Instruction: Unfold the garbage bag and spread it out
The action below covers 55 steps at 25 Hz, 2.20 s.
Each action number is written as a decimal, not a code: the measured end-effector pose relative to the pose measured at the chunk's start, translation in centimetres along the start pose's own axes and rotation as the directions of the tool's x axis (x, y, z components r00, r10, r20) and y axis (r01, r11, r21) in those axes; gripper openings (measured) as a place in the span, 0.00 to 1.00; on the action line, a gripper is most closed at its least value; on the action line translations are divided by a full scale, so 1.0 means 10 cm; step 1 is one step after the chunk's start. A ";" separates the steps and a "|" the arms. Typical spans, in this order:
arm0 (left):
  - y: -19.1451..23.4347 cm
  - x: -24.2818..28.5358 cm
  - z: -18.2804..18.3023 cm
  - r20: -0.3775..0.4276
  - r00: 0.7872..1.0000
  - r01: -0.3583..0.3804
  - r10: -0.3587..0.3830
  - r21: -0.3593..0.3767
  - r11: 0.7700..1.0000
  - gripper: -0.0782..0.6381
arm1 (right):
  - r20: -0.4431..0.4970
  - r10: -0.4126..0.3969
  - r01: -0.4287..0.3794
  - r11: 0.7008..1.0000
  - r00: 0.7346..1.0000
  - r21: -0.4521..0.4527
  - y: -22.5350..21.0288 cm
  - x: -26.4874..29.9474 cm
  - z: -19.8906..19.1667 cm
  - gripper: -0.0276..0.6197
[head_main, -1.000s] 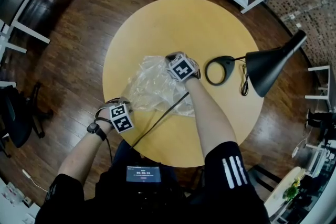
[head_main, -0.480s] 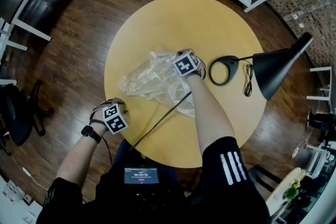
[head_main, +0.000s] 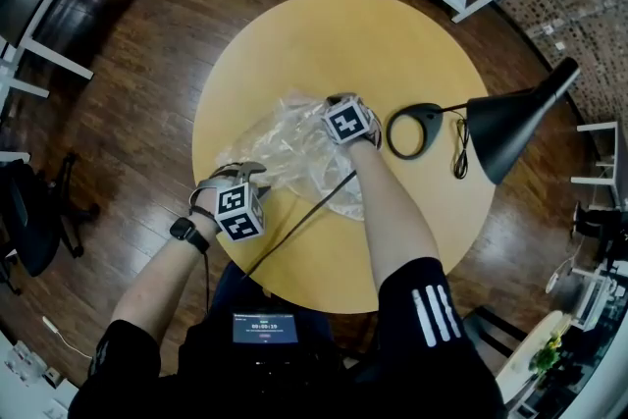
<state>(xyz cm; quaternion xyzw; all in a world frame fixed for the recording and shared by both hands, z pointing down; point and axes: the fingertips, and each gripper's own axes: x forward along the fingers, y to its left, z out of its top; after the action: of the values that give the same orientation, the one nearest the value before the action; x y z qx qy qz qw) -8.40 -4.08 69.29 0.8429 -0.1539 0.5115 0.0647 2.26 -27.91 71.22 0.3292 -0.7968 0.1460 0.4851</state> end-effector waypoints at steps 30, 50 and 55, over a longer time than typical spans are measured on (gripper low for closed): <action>-0.41 0.14 -0.77 -0.147 0.973 0.153 -0.177 -0.160 0.975 0.33 | 0.002 -0.016 0.016 0.996 1.000 0.087 -0.17 -0.03 -0.24 0.23; -0.18 -0.38 -0.19 -0.014 1.000 0.000 -0.001 -0.092 0.996 0.33 | 0.132 0.196 -0.227 0.928 0.972 0.296 0.15 -0.87 -0.30 0.38; -0.56 -0.21 0.17 0.030 0.998 0.052 -0.052 -0.005 0.999 0.33 | 0.066 0.251 -0.258 0.903 0.966 0.344 0.48 -0.85 -0.66 0.39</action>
<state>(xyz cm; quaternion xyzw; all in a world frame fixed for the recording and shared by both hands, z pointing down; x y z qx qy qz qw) -6.07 1.18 66.88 0.8540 -0.1343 0.4965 0.0779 6.15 -17.51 67.47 0.3047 -0.7990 0.3442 0.3877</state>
